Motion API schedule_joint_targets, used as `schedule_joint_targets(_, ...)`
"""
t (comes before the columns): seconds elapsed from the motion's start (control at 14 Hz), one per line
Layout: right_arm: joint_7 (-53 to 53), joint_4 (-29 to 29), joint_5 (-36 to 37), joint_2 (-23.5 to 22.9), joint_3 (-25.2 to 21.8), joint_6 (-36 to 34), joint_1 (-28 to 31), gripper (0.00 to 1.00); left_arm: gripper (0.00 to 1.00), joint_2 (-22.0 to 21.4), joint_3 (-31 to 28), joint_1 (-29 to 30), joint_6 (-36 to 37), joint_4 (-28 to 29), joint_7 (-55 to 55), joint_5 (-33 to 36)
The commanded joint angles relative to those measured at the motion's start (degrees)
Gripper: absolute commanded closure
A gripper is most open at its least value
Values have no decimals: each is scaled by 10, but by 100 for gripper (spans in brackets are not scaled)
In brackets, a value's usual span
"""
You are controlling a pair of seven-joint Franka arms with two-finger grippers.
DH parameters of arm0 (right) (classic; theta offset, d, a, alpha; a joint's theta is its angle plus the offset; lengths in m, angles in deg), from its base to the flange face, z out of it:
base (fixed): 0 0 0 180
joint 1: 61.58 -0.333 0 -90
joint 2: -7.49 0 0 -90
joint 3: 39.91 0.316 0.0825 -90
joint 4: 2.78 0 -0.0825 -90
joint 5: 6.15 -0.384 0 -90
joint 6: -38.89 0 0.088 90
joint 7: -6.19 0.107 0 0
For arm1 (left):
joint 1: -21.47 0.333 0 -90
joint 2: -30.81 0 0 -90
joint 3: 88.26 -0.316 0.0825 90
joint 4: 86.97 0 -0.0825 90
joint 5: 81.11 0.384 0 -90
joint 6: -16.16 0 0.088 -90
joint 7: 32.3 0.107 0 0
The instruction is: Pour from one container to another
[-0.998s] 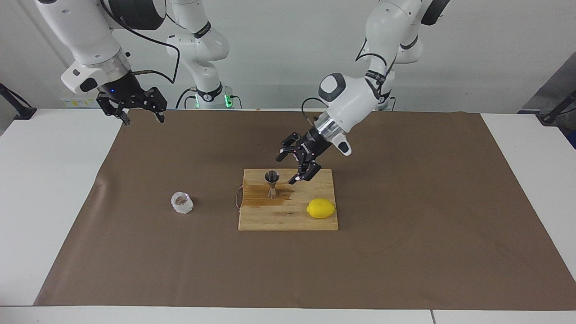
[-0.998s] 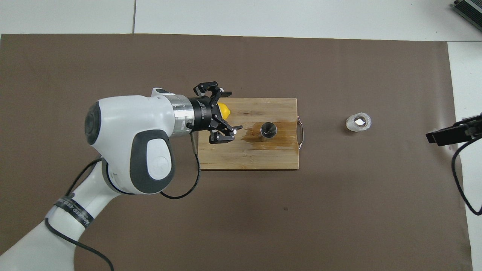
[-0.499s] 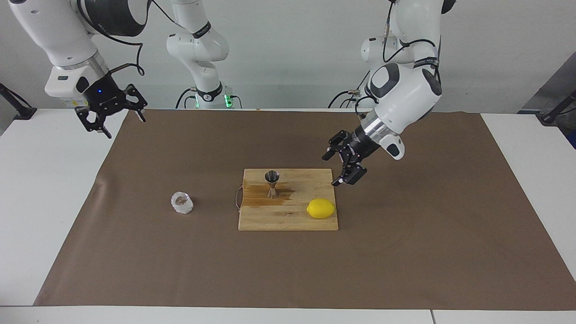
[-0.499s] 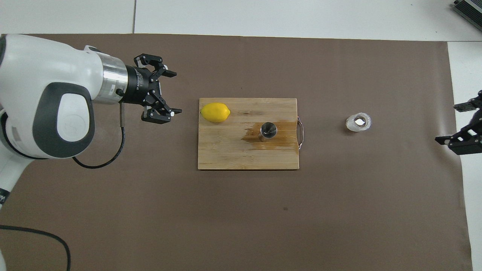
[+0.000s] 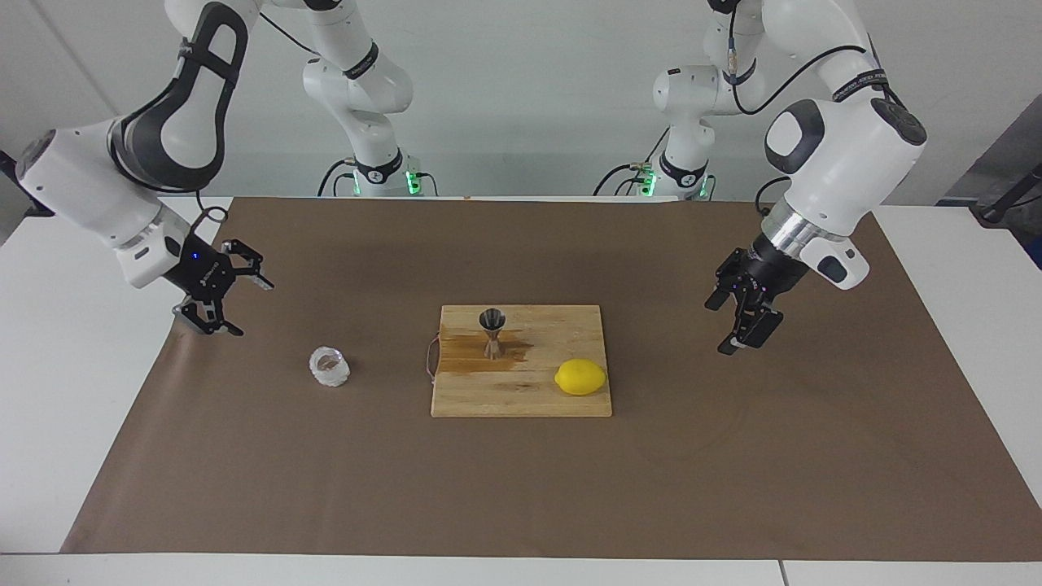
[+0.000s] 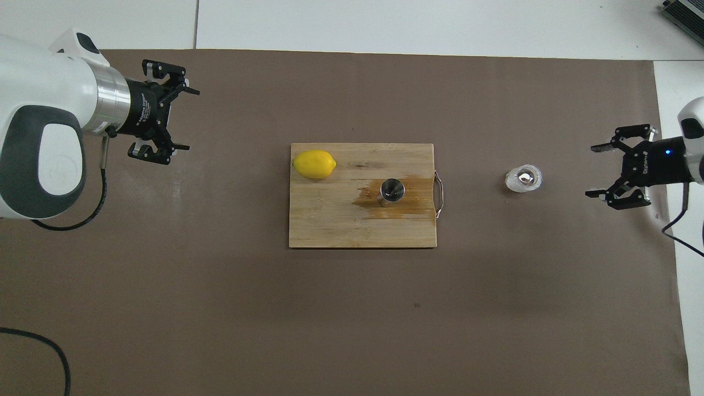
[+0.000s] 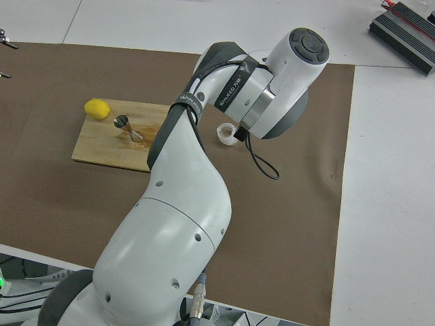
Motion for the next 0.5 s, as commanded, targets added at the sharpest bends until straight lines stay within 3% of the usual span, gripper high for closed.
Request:
schedule_joint_targets(0.0,-58,-10,-61,-42,7,10,0,0,0,1,-26,-1,21,-3,137,21)
schedule_joint_targets(0.14,-103,-11,-148,-86,10,2,7,0,0,-1,-48,7,42,-1,253,21)
schedule_joint_targets(0.43,-123,-9,-162,-95,10,-2,8,0,0,-8,-96,17,69,-6,464,27)
